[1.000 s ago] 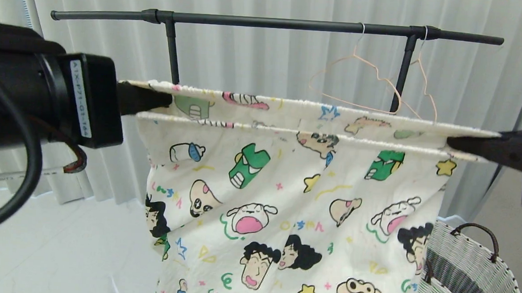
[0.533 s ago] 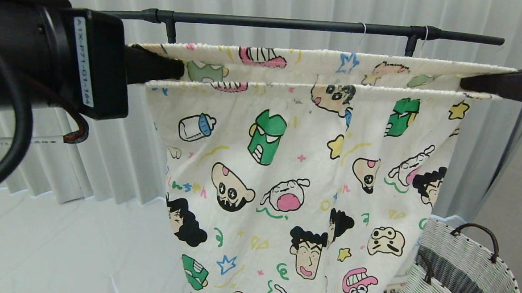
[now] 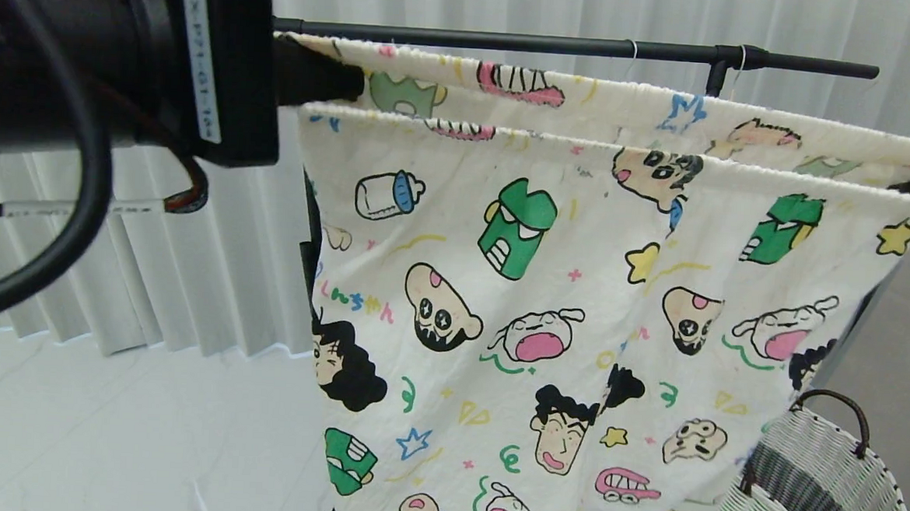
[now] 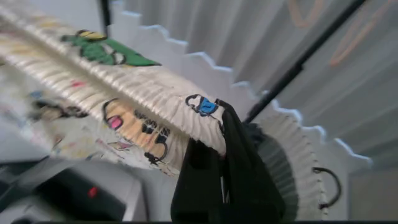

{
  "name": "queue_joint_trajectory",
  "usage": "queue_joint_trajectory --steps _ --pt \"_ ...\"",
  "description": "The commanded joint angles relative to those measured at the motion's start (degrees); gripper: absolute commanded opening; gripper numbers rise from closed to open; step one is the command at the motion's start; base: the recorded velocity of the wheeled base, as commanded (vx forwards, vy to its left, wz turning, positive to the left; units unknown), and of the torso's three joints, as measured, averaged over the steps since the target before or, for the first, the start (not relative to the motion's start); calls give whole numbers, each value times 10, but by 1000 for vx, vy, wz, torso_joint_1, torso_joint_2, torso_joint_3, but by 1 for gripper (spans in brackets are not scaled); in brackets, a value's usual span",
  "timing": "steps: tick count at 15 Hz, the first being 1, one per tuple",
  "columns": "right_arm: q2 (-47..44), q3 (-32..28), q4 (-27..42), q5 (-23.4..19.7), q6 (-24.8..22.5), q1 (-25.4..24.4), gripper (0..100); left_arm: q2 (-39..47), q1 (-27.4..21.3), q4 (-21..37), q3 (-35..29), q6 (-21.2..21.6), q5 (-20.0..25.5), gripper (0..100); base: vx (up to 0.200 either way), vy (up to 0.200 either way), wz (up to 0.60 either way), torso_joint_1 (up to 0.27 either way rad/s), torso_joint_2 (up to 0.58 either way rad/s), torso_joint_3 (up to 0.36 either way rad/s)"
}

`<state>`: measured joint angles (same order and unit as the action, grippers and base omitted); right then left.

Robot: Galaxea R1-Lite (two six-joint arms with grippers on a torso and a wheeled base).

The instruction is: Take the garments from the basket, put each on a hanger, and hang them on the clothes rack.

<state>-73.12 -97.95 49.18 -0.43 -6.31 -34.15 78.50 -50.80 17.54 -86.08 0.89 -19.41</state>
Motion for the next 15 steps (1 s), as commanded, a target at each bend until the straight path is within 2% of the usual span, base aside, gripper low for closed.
queue_joint_trajectory --steps 1,3,4,8,10,11,12,13,15 --pt "29 -10 34 -69 0 -36 0 40 0 -22 -21 -10 0 0 0 0 0 0 0 0" --pt "44 20 44 -114 1 -102 0 68 0 -40 -37 -21 -1 0 0 0 0 0 0 0" --pt "47 34 40 -114 2 -125 0 78 0 -50 -47 -26 -1 0 0 0 0 0 0 0" --pt "47 48 14 -111 3 -132 0 85 0 -53 -60 -28 -3 0 0 0 0 0 0 0" --pt "50 57 18 -103 3 -124 0 80 2 -36 -56 -30 -5 0 0 0 0 0 0 0" --pt "47 67 17 -54 1 -94 0 60 6 39 -54 -31 -7 0 0 0 0 0 0 0" --pt "39 76 9 -2 1 -86 0 37 5 122 -54 -41 -5 0 0 0 0 0 0 0" --pt "29 77 -11 18 5 -86 0 19 -4 172 -54 -64 -5 0 0 0 0 0 0 0" --pt "-4 90 -124 18 10 -87 0 -6 -73 240 -54 -147 -4 0 0 0 0 0 0 0"
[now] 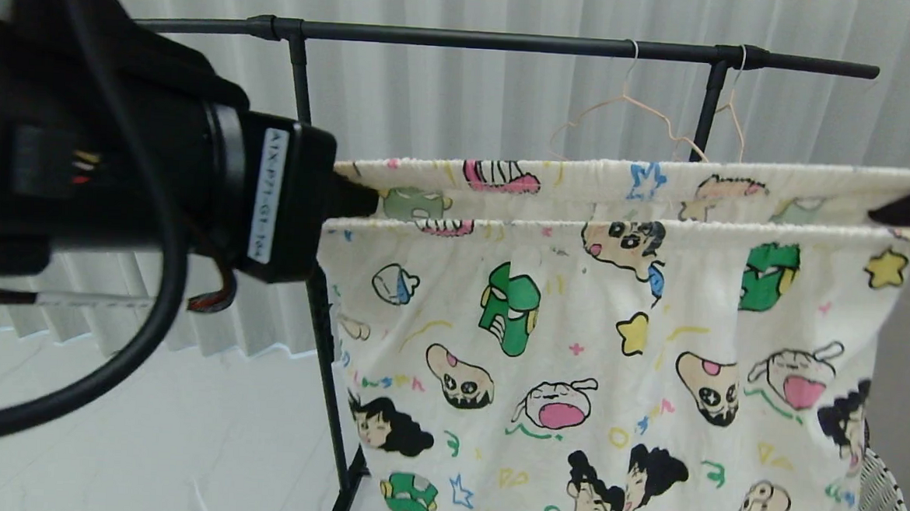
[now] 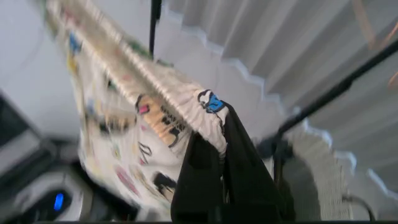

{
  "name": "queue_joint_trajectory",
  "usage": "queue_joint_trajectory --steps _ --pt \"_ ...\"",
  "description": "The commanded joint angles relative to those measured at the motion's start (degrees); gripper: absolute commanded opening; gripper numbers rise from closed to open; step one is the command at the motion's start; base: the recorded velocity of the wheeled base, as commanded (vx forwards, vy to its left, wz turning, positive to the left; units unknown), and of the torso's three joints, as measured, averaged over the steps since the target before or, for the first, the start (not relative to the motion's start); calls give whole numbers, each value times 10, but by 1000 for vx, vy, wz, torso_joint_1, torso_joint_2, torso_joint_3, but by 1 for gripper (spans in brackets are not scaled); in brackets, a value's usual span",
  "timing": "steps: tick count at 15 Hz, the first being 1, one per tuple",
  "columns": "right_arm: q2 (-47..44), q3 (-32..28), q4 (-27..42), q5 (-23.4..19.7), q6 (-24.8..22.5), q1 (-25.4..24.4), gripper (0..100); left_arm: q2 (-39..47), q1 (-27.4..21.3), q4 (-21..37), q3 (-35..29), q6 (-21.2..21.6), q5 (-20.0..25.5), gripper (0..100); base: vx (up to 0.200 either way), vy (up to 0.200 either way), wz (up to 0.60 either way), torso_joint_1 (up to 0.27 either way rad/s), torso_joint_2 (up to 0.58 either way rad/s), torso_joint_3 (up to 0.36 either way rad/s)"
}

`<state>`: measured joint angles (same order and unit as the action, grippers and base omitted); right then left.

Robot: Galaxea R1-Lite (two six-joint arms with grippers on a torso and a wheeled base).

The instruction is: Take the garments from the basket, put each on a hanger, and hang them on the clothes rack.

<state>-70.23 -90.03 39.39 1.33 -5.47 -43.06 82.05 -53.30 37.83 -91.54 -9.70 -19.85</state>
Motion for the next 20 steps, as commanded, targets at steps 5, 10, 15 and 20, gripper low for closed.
queue_joint_trajectory --steps 5,10,15,20 --pt "-131 22 -281 -29 1 -79 0 -88 -225 117 -2 -177 2 0 0 0 0 0 0 0" --pt "-148 24 -300 -26 0 -98 0 -107 -270 128 -1 -189 2 0 0 0 0 0 0 0" --pt "-101 18 -207 0 -2 -13 0 -104 -247 129 -7 -157 -1 0 0 0 0 0 0 0" --pt "-28 -27 -33 -1 -1 25 0 -50 -80 123 -63 -16 2 0 0 0 0 0 0 0"
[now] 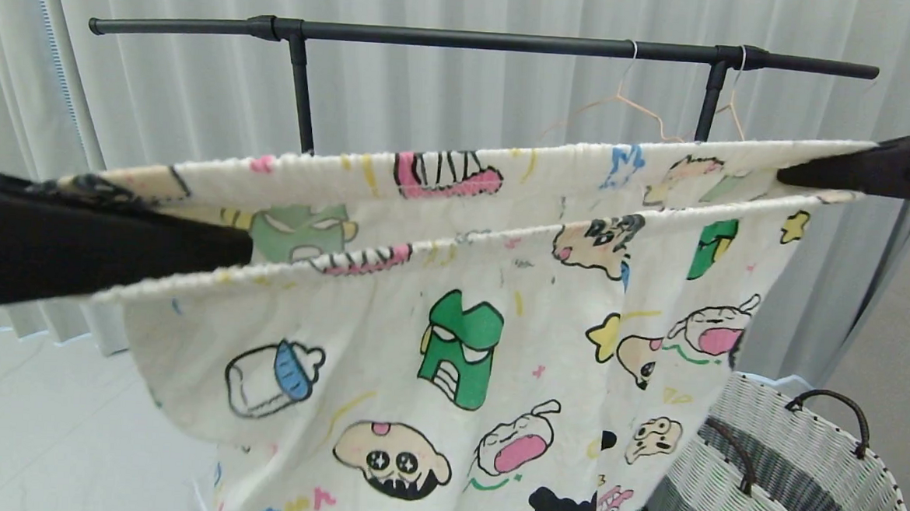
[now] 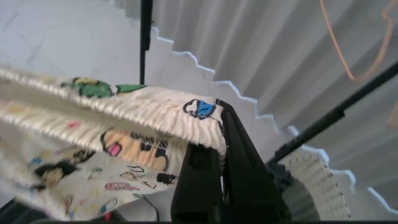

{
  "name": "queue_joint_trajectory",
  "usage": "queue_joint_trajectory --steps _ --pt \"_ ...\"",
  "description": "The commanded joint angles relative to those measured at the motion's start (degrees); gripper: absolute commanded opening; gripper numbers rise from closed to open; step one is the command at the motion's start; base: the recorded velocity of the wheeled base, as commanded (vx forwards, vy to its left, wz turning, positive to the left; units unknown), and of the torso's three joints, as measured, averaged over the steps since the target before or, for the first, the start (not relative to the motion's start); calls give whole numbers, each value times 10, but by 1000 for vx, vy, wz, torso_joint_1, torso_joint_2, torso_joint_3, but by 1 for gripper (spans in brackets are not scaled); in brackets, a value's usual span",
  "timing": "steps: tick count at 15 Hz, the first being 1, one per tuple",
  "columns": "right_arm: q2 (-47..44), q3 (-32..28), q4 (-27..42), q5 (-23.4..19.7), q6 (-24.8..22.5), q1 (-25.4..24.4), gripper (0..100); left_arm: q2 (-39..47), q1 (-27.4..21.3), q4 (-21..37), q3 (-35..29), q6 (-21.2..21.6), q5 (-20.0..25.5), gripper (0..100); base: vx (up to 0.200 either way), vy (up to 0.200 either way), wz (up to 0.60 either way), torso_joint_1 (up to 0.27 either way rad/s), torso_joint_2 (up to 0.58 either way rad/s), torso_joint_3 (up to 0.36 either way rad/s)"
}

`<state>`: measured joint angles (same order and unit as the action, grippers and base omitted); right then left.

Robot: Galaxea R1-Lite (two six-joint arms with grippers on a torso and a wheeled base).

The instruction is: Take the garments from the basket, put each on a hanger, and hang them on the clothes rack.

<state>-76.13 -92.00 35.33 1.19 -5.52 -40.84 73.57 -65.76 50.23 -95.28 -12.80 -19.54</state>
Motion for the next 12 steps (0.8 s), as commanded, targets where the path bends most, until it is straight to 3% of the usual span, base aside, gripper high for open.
queue_joint_trajectory --steps 1,5,7,9,12 --pt "38 -5 27 0 0 1 0 54 53 -20 -45 15 -1 0 0 0 0 0 0 0" --pt "58 40 55 17 2 -53 0 89 62 -59 -52 16 -3 0 0 0 0 0 0 0" --pt "57 35 55 45 5 -52 0 90 74 -60 -54 27 -4 0 0 0 0 0 0 0" --pt "63 37 58 68 17 -46 0 90 107 -60 -52 66 -7 0 0 0 0 0 0 0" --pt "63 64 48 109 31 -46 0 91 108 -60 -38 69 -10 0 0 0 0 0 0 0"
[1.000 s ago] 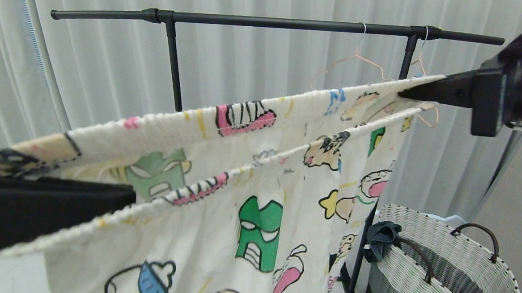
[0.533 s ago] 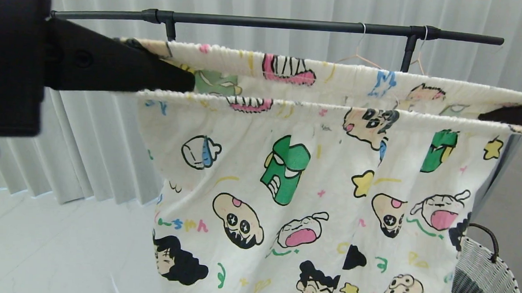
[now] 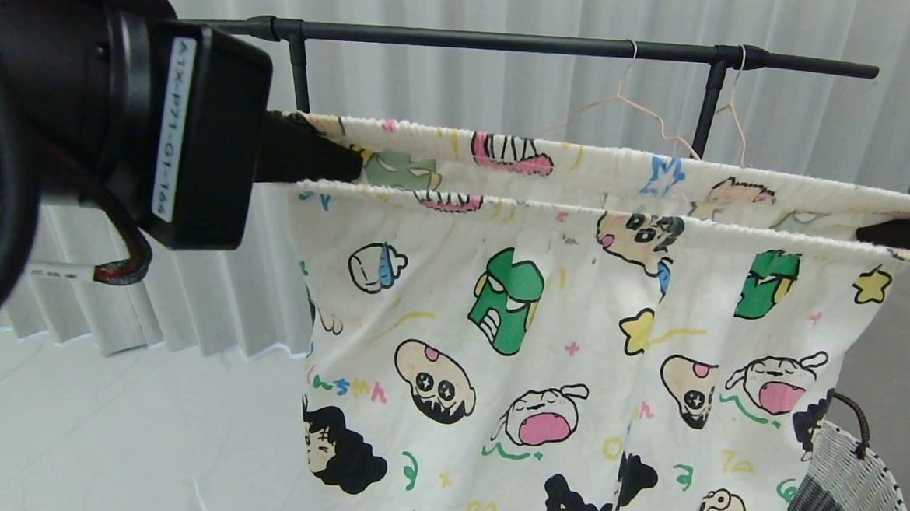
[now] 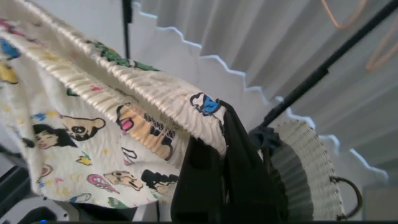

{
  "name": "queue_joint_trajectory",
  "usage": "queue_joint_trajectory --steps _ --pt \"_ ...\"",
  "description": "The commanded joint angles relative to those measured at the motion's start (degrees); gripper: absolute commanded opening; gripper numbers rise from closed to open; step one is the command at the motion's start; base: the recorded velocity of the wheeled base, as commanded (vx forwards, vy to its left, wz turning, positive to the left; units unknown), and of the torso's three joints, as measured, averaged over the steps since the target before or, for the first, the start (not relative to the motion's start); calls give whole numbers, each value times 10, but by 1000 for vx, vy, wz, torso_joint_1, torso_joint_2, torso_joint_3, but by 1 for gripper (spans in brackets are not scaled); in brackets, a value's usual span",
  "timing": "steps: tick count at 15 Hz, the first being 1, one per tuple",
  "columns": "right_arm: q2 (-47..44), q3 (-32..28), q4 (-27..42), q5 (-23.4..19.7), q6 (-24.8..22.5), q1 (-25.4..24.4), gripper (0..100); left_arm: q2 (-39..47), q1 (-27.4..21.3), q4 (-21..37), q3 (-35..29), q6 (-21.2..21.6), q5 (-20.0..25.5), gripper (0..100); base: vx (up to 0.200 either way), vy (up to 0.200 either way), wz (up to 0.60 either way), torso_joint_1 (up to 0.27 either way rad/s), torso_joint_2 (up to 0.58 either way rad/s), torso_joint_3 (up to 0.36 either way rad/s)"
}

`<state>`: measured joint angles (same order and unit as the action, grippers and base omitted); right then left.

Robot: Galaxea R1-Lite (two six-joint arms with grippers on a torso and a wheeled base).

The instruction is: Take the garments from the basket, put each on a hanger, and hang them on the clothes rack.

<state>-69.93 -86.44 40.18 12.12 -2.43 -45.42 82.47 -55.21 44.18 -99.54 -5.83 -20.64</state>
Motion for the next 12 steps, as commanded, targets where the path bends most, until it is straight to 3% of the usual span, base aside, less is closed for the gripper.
queue_joint_trajectory --steps 1,4,7,8,12 --pt "1 13 -7 10 1 0 0 4 2 0 12 0 -12 0 0 0 0 0 0 0" --pt "5 15 -8 11 1 0 0 16 2 0 14 0 -56 0 0 0 0 0 0 0" --pt "4 22 -7 11 1 -3 0 19 -1 0 16 -1 -59 0 0 0 0 0 0 0" --pt "6 29 -8 11 1 -4 100 19 -2 0 15 -1 -59 0 0 0 0 0 0 0" --pt "22 58 -7 9 -2 -7 100 18 -3 -1 15 -1 -59 0 0 0 0 0 0 0"
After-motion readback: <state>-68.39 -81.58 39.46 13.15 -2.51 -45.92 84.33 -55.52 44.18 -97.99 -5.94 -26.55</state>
